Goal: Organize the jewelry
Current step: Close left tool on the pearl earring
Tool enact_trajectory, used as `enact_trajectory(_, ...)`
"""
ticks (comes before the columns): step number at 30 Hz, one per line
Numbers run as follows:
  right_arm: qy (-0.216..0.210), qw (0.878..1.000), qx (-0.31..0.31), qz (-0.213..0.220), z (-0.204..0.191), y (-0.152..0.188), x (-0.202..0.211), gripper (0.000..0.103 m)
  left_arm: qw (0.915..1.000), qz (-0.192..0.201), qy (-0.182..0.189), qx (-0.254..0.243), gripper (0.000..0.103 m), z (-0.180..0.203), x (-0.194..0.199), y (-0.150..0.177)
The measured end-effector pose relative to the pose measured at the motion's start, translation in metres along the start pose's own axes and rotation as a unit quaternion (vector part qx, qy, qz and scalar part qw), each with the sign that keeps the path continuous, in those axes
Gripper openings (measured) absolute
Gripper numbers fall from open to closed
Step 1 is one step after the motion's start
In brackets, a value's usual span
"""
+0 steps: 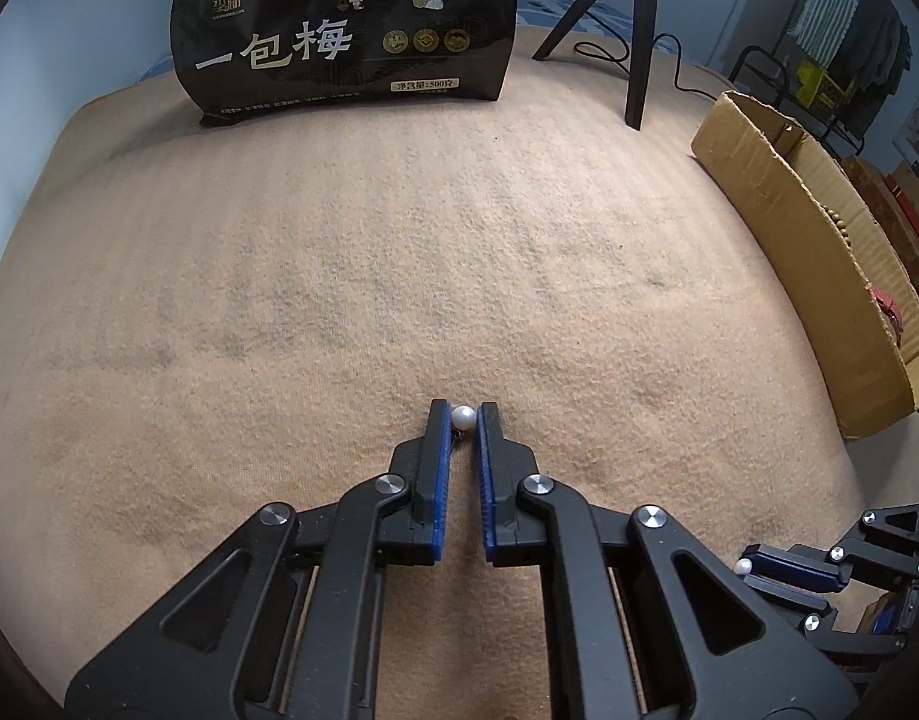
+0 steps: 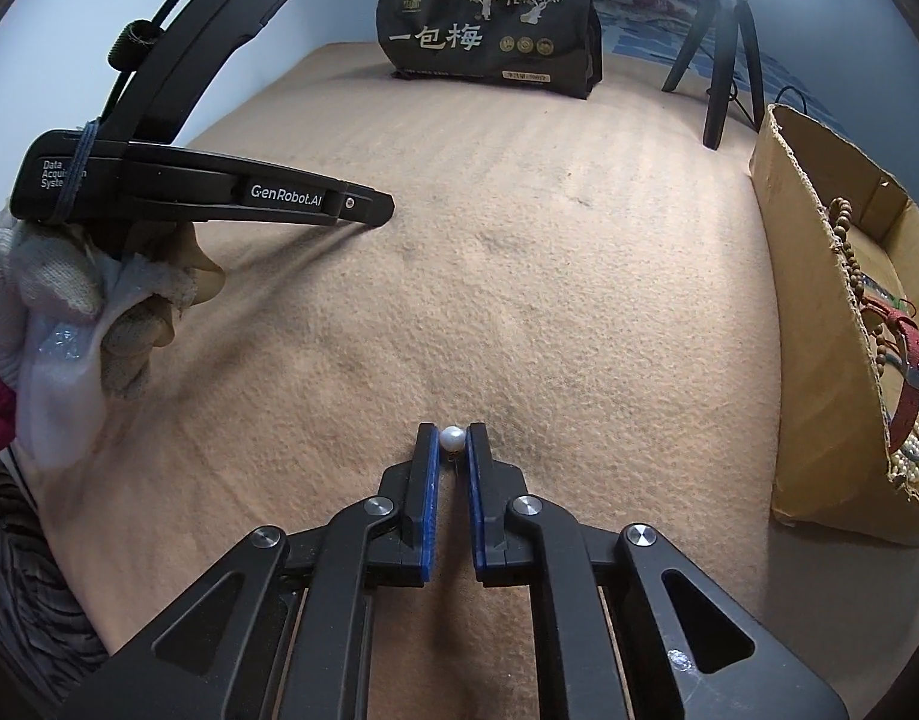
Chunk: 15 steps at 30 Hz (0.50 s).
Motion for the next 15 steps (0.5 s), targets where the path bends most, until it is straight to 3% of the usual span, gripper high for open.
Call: enact_trajectory(15,0.024,1.0,0.007,0.014,-0.008,-0.005,0.02,0.007,0.9996,0.025,0.007,0.006,0.006,0.005,0.03,-0.003)
Point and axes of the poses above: each gripper's, at about its wrist camera, not at the fingertips, and x roughly against the way its jaws point, z to its right, y to its underside, the point moved 8 cm from there along -x, roughly the way its jaws point, and after that the axes turned 6 degrees about y, right-handed, at the moved point
